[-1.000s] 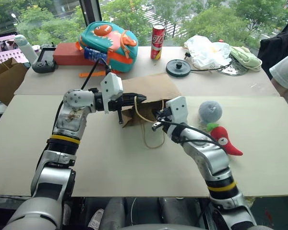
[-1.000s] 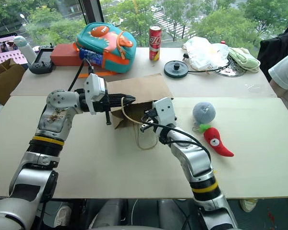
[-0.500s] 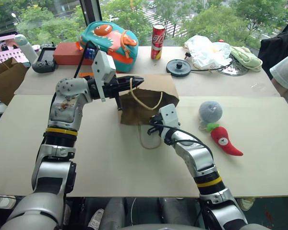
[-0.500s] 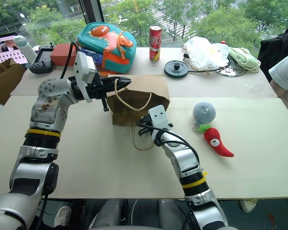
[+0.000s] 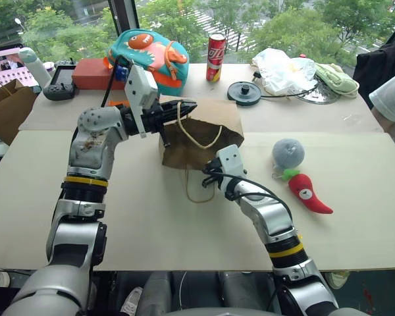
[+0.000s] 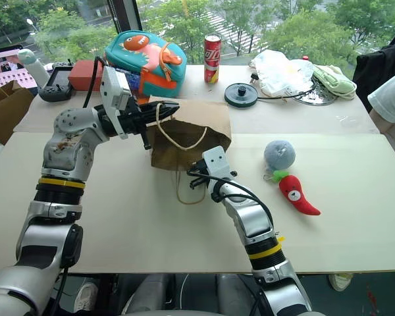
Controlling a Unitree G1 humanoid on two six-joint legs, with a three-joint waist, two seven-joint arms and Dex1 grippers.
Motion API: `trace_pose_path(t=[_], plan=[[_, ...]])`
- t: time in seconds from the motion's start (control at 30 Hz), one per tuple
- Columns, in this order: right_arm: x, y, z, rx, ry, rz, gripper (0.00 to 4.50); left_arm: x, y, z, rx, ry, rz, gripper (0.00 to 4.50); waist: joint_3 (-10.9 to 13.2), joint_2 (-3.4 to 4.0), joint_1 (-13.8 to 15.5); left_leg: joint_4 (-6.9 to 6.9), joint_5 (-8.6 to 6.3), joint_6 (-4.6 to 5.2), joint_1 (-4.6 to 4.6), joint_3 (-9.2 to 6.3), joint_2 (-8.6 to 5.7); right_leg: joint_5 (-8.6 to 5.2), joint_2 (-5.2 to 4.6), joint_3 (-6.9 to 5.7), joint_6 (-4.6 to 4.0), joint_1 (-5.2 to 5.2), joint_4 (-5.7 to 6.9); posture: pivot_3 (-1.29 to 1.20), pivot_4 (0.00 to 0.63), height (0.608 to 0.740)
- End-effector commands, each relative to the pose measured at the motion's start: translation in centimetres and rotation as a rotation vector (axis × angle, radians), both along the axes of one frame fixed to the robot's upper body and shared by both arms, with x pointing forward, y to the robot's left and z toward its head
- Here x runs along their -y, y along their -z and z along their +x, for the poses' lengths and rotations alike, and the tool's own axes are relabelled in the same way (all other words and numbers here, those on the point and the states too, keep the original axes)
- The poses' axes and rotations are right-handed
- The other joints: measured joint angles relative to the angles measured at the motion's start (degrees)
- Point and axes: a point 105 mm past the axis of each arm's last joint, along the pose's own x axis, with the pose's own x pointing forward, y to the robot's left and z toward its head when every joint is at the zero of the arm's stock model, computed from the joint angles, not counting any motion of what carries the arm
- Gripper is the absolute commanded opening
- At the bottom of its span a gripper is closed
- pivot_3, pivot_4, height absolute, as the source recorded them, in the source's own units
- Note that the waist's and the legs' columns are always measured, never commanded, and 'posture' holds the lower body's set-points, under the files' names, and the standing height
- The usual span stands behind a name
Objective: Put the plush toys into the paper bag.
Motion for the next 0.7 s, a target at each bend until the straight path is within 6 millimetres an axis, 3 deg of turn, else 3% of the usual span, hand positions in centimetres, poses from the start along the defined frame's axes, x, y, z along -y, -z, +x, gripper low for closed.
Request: trace_pose_path(t=[0.03, 0.13, 0.3, 0.43, 0.53, 0.7], plan=[[0.2, -4.9, -0.6, 0.142, -0.015, 0.095, 0.03, 0.2, -0.4, -0.5, 0.006, 0.004, -0.029, 0.00, 0.00, 0.00, 0.03, 0.00, 0.00, 0.00, -0.03, 0.00, 0.00, 0.00, 0.00, 0.00, 0.00, -0.02, 0.00, 0.00, 0.150, 0.733], [0.6, -6.8, -1.9, 0.175, -0.045, 0.150, 0.03, 0.0, -0.3, -0.3, -0.012, -0.012, -0.054, 0.00, 0.00, 0.00, 0.07, 0.00, 0.00, 0.00, -0.07, -0.04, 0.00, 0.00, 0.00, -0.03, 0.00, -0.02, -0.01, 0.00, 0.150, 0.733], [3.1, -8.6, -4.4, 0.190, -0.073, 0.178, 0.03, -0.3, -0.3, -0.1, -0.035, -0.032, -0.091, 0.00, 0.00, 0.01, 0.31, 0.01, 0.00, 0.00, -0.16, -0.13, -0.03, 0.00, -0.02, -0.09, 0.00, -0.01, -0.01, 0.00, 0.150, 0.733], [8.6, -9.3, -4.5, 0.178, 0.047, 0.123, 0.03, -0.3, 0.0, -0.1, -0.057, -0.035, -0.110, 0.00, 0.00, 0.01, 0.40, 0.04, 0.00, 0.00, -0.18, -0.14, -0.08, 0.00, -0.06, -0.10, 0.01, 0.02, -0.05, 0.00, 0.150, 0.733], [12.8, -9.0, -3.1, 0.153, 0.236, 0.053, 0.82, -0.3, 0.0, -0.1, -0.064, -0.033, -0.119, 0.00, 0.00, 0.01, 0.31, 0.04, 0.00, 0.00, -0.14, -0.14, -0.07, -0.01, -0.05, -0.10, 0.01, 0.02, -0.06, 0.00, 0.150, 0.733], [15.8, -7.9, -1.5, 0.083, 0.360, -0.011, 2.44, -0.1, 0.0, -0.2, -0.074, -0.023, -0.130, 0.00, 0.00, 0.01, -0.16, -0.02, 0.00, 0.00, -0.05, -0.12, -0.06, -0.01, -0.01, -0.03, 0.01, 0.01, -0.05, 0.00, 0.150, 0.733]])
